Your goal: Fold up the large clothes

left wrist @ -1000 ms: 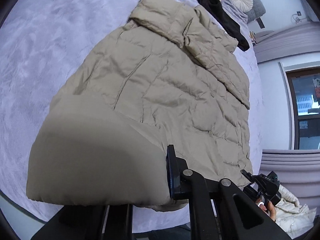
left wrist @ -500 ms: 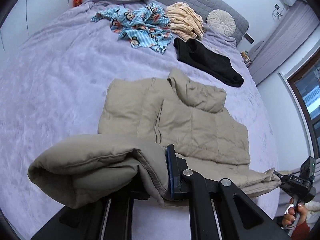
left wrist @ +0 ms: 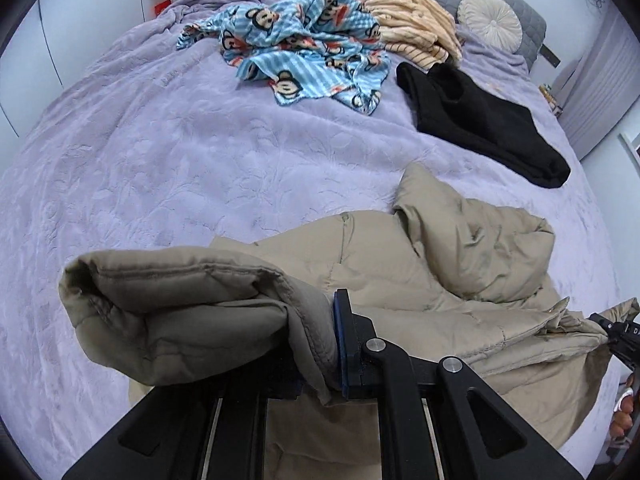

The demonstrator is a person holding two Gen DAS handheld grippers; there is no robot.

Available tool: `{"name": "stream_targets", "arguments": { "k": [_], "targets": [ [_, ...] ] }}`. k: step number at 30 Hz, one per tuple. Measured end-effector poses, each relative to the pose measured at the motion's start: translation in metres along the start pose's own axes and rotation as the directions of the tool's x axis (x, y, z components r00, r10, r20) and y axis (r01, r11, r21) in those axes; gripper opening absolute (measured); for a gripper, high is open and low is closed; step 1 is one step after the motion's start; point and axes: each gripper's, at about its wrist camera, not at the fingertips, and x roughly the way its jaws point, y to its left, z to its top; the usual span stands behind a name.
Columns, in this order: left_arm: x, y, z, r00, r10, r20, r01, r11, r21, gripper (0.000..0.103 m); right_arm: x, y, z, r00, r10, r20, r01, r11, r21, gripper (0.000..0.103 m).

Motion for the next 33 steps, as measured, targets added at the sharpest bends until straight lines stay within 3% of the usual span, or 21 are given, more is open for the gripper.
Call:
{"name": "stream_targets", "arguments": {
  "k": [6,10,11,13,14,15,17,18,19,20,21,22,23,26,27,29,33],
  "targets": [
    [0.044,0.003,0.007,0.999,-0.015,-0.041,0.015,1.000,-0.015,0.014,0.047,-0.020,0.010,0.999,0.014,-0.036,-0.012,0.998,0.068,0.010],
    [0.022,0.003,0.011,0.999,-0.047,0.000,0.047,0.999,-0.014,0.018,0.053,-0.029,0.016,0.996,0.049,-0.078,-0.038,0.990,0.137,0.011],
    [0.012,0.003,0.011,0.998,-0.057,0.019,0.057,0.998,0.001,0.025,0.050,-0.028,0.017,0.995,0.053,-0.081,-0.041,0.989,0.144,0.013],
    [-0.011,0.002,0.010,0.995,-0.064,0.074,0.062,0.997,0.037,0.050,0.037,-0.022,0.018,0.996,0.048,-0.072,-0.039,0.992,0.117,0.020],
    [-0.023,0.001,0.009,0.992,-0.053,0.112,0.047,0.997,0.053,0.080,0.028,-0.017,0.018,0.997,0.045,-0.059,-0.040,0.995,0.087,0.028],
    [-0.037,0.000,0.007,0.983,-0.041,0.177,0.029,0.997,0.072,0.088,0.018,-0.011,0.015,0.998,0.042,-0.039,-0.039,0.998,0.054,0.034],
    [-0.049,-0.001,0.009,0.974,-0.048,0.219,0.024,0.994,0.109,0.088,-0.001,-0.003,0.008,1.000,0.023,0.017,-0.023,1.000,0.004,0.067],
    [-0.049,-0.001,0.011,0.978,-0.050,0.201,0.025,0.992,0.126,0.088,-0.011,0.001,0.004,0.998,0.005,0.055,-0.004,1.000,-0.022,0.068],
    [-0.044,-0.001,0.012,0.982,-0.051,0.181,0.027,0.991,0.133,0.088,-0.016,0.003,0.001,0.997,-0.001,0.072,0.004,0.999,-0.044,0.067],
    [-0.037,-0.001,0.012,0.986,-0.056,0.156,0.034,0.990,0.139,0.087,-0.018,0.007,-0.002,0.997,-0.002,0.072,0.007,0.997,-0.075,0.057],
    [-0.024,-0.002,0.012,0.992,-0.058,0.115,0.040,0.987,0.153,0.077,-0.016,0.009,-0.005,0.998,0.004,0.058,0.002,0.995,-0.101,0.043],
    [-0.012,-0.004,0.011,0.995,-0.048,0.086,0.033,0.986,0.163,0.066,-0.011,0.011,-0.006,0.999,0.006,0.033,-0.002,0.991,-0.131,0.023],
    [0.002,-0.005,0.010,0.998,-0.030,0.055,0.020,0.985,0.174,0.057,-0.002,0.013,-0.008,1.000,-0.012,0.000,0.012,0.986,-0.165,0.023],
    [0.042,-0.003,0.012,0.995,0.074,0.061,-0.083,0.982,0.168,0.057,0.024,0.011,-0.006,0.994,-0.113,-0.011,0.107,0.966,-0.235,0.022],
    [0.052,0.001,0.013,0.996,0.075,0.052,-0.082,0.986,0.143,0.057,0.031,0.003,-0.002,0.989,-0.147,0.002,0.144,0.961,-0.235,0.021],
    [0.072,0.009,0.018,0.996,0.073,0.049,-0.078,0.993,0.088,0.057,0.042,-0.017,0.010,0.986,-0.163,0.021,0.164,0.968,-0.192,0.009],
    [0.095,0.006,0.023,0.995,0.081,0.064,-0.087,0.993,0.085,0.057,0.064,-0.051,0.028,0.988,-0.146,0.042,0.149,0.987,-0.059,0.005]
  ]
}}
